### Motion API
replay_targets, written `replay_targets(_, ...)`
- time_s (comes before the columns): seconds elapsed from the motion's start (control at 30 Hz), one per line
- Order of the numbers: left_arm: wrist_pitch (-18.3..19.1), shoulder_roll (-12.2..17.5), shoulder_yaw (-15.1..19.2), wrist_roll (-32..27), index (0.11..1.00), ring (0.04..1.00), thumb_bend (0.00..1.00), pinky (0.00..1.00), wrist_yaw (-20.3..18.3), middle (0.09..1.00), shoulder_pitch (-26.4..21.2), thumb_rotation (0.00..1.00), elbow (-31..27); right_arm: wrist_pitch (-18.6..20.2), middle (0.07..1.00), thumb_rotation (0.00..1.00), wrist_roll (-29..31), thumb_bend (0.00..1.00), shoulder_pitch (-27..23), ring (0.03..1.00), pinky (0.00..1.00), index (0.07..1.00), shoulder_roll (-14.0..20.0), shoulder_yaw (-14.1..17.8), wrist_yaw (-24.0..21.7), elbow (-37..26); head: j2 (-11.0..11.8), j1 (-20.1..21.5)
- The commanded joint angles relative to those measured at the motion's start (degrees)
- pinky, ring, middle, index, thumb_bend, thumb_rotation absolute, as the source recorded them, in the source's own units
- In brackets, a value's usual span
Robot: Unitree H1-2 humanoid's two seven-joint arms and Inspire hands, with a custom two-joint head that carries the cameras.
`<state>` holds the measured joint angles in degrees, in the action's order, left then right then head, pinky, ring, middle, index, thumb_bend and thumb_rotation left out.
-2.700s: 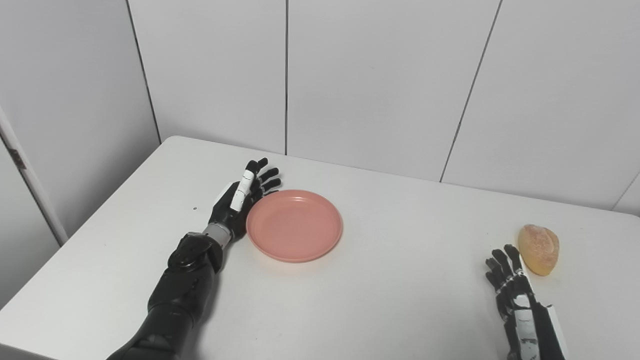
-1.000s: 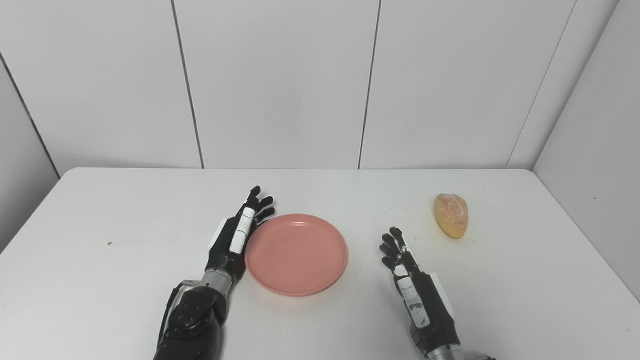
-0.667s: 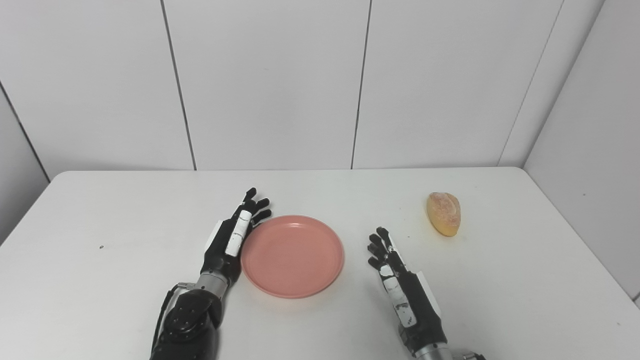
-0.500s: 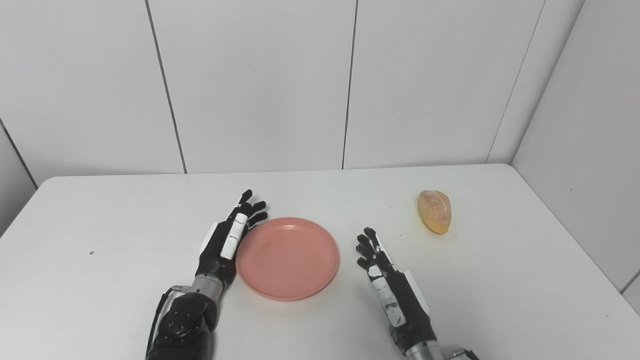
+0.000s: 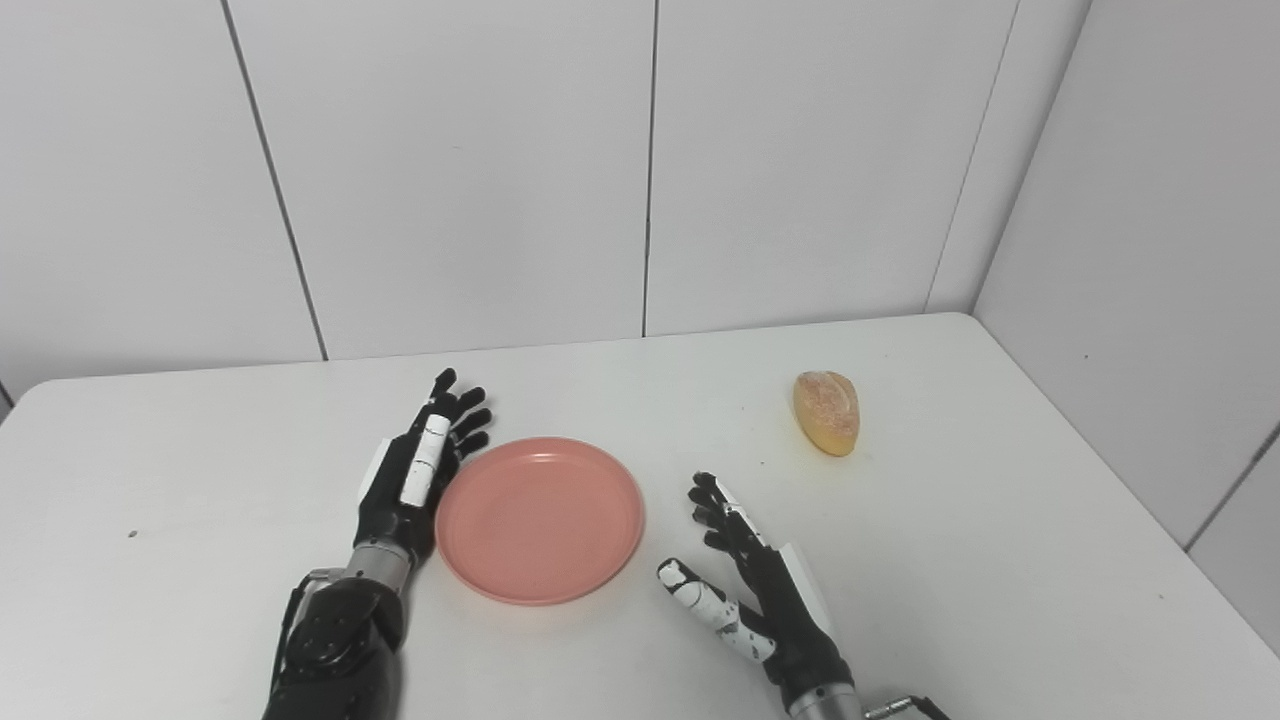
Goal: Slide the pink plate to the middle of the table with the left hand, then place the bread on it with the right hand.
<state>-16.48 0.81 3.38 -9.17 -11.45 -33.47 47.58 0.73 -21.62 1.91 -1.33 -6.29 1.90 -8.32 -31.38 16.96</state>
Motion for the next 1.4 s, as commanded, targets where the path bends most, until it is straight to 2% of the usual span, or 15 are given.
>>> replay_targets(0.0,-2.53,-0.92,0.44,-1.19,0.979,0.878,0.83,0.86,-1.32,0.906,3.79,0.86,5.19,3.54,0.888,0.68,-3.94,0.82,-3.90,0.872,0.82,0.923,0.44,0.78,1.23,-4.99,0.46,0.38)
replay_targets(0.1,-3.35,-0.85,1.04,-1.46,0.992,0.888,0.84,0.87,-1.80,0.912,3.17,0.88,7.15,7.38,0.877,0.63,-7.21,0.86,-6.65,0.845,0.76,0.893,1.06,1.50,0.78,-7.58,1.22,0.88)
replay_targets(0.2,-3.95,-0.88,1.52,-1.78,0.996,0.893,0.84,0.88,-2.10,0.916,2.71,0.88,8.63,10.69,0.870,0.62,-10.52,0.87,-9.17,0.834,0.75,0.871,2.14,1.64,0.21,-9.35,1.77,0.90)
replay_targets(0.3,-4.75,-0.96,1.96,-1.83,0.993,0.895,0.82,0.89,-1.97,0.912,2.35,0.88,9.82,14.35,0.850,0.61,-14.99,0.86,-11.94,0.782,0.66,0.831,3.54,1.38,-0.83,-11.18,1.99,0.82)
replay_targets(0.4,-5.11,-1.05,2.38,-1.98,0.991,0.894,0.82,0.88,-2.00,0.909,2.12,0.88,10.46,17.74,0.852,0.62,-17.70,0.87,-13.89,0.760,0.62,0.841,4.67,1.28,-2.63,-12.55,2.12,0.60)
replay_targets(0.6,-5.24,-0.99,2.04,-1.32,0.982,0.888,0.81,0.87,-2.06,0.901,2.20,0.88,10.65,24.84,0.856,0.63,-23.98,0.88,-18.37,0.751,0.59,0.855,7.33,0.76,-7.57,-14.00,2.26,0.47)
replay_targets(0.77,-5.27,-1.08,1.68,-0.84,0.977,0.887,0.79,0.86,-1.54,0.894,2.26,0.88,10.76,26.17,0.865,0.67,-35.05,0.89,-23.66,0.788,0.59,0.874,7.42,1.89,-14.63,-13.18,2.48,0.24)
replay_targets(0.83,-5.18,-1.20,1.51,-0.67,0.973,0.882,0.78,0.86,-1.26,0.894,2.37,0.89,10.46,26.18,0.860,0.66,-38.00,0.89,-26.17,0.779,0.60,0.876,6.84,2.53,-14.10,-11.29,2.49,0.14)
replay_targets(0.97,-5.65,-1.31,1.39,-0.67,0.973,0.874,0.78,0.85,-1.26,0.895,2.26,0.89,11.10,26.18,0.880,0.65,-40.80,0.89,-30.54,0.823,0.72,0.901,5.10,5.06,-10.89,-6.09,2.54,-0.06)
replay_targets(1.07,-5.49,-1.48,1.20,-0.57,0.972,0.875,0.79,0.85,-1.17,0.894,2.51,0.89,10.52,26.18,0.888,0.65,-43.78,0.90,-34.62,0.840,0.74,0.910,3.17,8.93,-7.98,0.57,2.64,-0.37)
replay_targets(1.13,-5.56,-1.51,1.30,-0.81,0.973,0.877,0.79,0.85,-1.46,0.896,2.44,0.89,10.93,26.18,0.920,0.61,-43.74,0.91,-37.02,0.866,0.72,0.945,1.79,12.15,-6.42,4.86,2.63,-0.50)
replay_targets(1.2,-5.50,-1.53,1.29,-0.84,0.976,0.879,0.81,0.85,-1.54,0.901,2.48,0.88,10.94,26.18,0.968,0.58,-43.98,0.92,-38.83,0.912,0.76,0.985,0.77,14.74,-5.31,8.36,2.62,-0.60)
replay_targets(1.27,-5.26,-1.61,1.21,-0.85,0.976,0.884,0.81,0.85,-1.61,0.902,2.71,0.88,10.30,26.18,0.995,0.58,-44.95,0.92,-40.41,0.945,0.79,0.998,0.31,16.58,-4.45,11.71,2.60,-0.64)
replay_targets(1.37,-5.23,-1.60,1.26,-1.09,0.974,0.890,0.80,0.86,-1.99,0.902,2.77,0.88,10.22,26.18,1.000,0.57,-45.03,0.92,-42.37,0.952,0.76,1.000,0.08,18.63,-2.35,16.20,2.58,-0.70)
